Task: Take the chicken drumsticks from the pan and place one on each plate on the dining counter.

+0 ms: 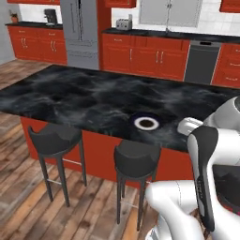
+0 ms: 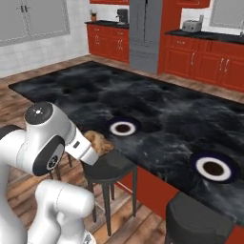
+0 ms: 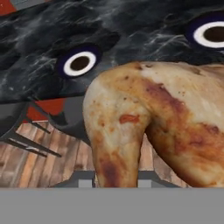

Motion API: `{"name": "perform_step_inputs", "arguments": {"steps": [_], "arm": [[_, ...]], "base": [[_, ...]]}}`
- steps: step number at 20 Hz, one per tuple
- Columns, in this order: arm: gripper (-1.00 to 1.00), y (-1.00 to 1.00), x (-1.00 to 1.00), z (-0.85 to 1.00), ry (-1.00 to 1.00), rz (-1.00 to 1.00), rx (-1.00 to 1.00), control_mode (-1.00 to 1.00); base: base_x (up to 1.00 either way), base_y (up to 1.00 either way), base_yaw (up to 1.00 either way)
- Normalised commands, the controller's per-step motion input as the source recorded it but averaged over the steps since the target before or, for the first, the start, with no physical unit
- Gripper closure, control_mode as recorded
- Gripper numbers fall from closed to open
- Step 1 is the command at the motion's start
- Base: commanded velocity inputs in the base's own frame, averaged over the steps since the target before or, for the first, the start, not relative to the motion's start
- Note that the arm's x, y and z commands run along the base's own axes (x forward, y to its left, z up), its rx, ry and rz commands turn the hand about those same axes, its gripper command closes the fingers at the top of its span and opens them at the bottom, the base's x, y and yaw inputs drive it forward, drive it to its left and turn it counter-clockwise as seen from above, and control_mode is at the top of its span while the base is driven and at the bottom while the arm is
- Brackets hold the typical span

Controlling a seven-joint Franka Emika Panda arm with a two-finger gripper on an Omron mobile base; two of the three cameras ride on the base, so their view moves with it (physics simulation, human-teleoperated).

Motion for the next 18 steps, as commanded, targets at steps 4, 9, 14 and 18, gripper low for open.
{"name": "perform_step_inputs", "arguments": {"steps": [4, 9, 14, 18], "arm": [[1.00, 0.00, 0.00, 0.00, 0.00, 0.00, 0.00, 1.00], [1.00, 0.00, 0.00, 0.00, 0.00, 0.00, 0.00, 1.00], [1.00, 0.01, 0.23, 0.00, -0.02, -0.04, 0.00, -1.00], [1.00, 0.14, 0.71, -0.14, 0.00, -0.07, 0.00, -1.00]], "base": [[0.83, 0.03, -0.08], [0.77, 0.00, -0.09], [0.37, 0.00, -0.06], [0.00, 0.00, 0.00]]}}
